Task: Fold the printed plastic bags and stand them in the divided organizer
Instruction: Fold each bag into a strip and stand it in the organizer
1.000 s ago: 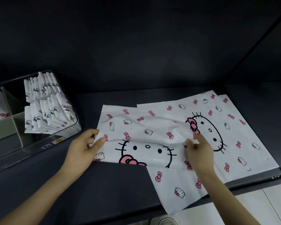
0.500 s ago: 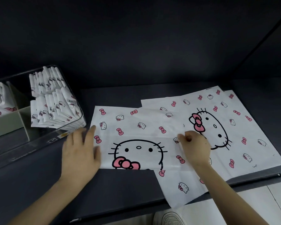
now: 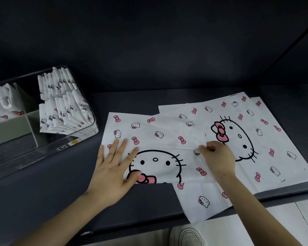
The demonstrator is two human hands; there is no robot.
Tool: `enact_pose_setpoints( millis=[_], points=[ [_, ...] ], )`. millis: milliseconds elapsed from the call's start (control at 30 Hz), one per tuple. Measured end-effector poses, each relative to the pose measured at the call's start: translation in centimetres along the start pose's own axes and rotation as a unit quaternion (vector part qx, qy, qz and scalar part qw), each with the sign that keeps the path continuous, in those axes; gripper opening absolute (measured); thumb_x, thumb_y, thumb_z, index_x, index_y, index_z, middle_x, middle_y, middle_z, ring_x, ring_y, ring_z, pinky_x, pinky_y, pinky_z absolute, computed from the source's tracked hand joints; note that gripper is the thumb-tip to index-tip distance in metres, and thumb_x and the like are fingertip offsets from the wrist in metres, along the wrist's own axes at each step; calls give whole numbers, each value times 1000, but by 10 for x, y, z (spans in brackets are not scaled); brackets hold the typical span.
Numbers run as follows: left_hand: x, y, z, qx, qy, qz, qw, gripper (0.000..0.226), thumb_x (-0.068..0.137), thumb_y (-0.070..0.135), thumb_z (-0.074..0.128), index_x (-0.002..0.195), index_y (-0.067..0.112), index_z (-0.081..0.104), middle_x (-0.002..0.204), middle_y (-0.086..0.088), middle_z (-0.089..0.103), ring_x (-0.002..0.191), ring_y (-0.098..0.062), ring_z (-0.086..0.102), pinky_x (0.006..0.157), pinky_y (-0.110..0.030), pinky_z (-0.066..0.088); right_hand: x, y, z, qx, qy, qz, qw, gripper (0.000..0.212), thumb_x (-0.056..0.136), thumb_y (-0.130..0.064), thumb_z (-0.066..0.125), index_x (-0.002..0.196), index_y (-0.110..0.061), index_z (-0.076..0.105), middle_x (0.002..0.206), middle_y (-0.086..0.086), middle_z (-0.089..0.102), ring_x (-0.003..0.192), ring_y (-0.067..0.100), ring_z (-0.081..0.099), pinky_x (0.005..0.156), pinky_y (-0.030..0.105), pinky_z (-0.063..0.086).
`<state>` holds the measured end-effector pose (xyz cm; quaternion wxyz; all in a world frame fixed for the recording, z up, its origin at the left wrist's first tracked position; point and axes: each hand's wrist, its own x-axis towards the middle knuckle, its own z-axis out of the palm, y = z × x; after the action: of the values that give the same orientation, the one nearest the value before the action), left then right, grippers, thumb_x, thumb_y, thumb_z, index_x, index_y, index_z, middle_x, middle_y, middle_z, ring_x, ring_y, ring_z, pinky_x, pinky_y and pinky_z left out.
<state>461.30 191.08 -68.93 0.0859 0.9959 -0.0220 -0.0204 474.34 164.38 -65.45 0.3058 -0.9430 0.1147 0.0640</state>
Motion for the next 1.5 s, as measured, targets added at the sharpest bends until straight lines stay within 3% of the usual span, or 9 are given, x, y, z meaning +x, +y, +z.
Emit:
enact_pose_setpoints(
  millis=[100,200,400,700,1033,1167,1267,1333,1500],
  points=[
    [1,2,-1,10,-3,-6,1000,72,93,71,13,150,30,26,159,-7,19,147,-26,8,114,-52,2,-10,-8,-2,-74,77,-68,992,8,87,-22,62,83,-17,57,67,0,56,59,21,48,53,25,32],
    [1,3,-2,12,-6,-14,1000,77,89,75,13,150,30,26,159,-7,19,147,-26,8,114,-52,1,-40,-18,11,-193,183,-257,929,43,85,-38,58,117,-10,60,105,12,66,91,33,62,77,41,44],
    [2,4,-1,14,-12,-25,1000,81,86,79,13,150,31,25,159,-7,16,148,-25,6,115,-53,0,-94,-15,70,-204,-10,-383,901,48,94,-40,38,137,-25,51,147,16,42,137,34,38,110,59,16],
    [2,4,0,11,0,-31,999,81,84,80,10,150,32,16,160,-6,12,148,-23,2,116,-52,-2,-65,72,1,-229,-5,-268,936,50,100,-49,12,148,-36,19,154,13,30,144,28,20,114,58,7],
    [4,-1,-16,-79,-20,-31,996,93,72,89,6,147,39,27,159,8,8,147,-11,-3,119,-41,-7,-45,60,-11,-150,37,-588,794,25,93,-20,54,90,-7,75,107,6,72,103,18,67,104,47,40],
    [10,-31,-48,-223,-129,-6,966,102,57,99,7,141,45,30,153,25,6,139,14,-7,116,-19,-8,-34,44,-13,-100,17,-518,849,24,93,-19,48,87,-7,68,73,4,69,59,19,62,97,32,46],
    [17,-54,-65,-324,-204,11,924,92,52,99,36,131,52,38,147,35,18,134,23,5,112,-9,2,-28,16,-24,-43,-56,-378,923,26,92,-28,44,84,-11,62,59,-7,55,47,9,44,55,15,38],
    [20,-64,-69,-343,-225,3,912,88,46,90,58,126,55,45,140,41,30,132,22,19,111,-10,15,-20,-2,-32,-17,-128,-301,945,19,96,-21,49,80,-16,58,54,-12,49,49,8,40,49,13,31],
    [26,-71,-67,-358,-149,-79,918,8,86,60,55,88,63,63,91,48,58,93,25,51,91,-4,37,-7,-23,-50,126,-232,-164,951,24,98,-12,50,76,-12,59,48,-14,34,42,2,27,43,11,24]
  ],
)
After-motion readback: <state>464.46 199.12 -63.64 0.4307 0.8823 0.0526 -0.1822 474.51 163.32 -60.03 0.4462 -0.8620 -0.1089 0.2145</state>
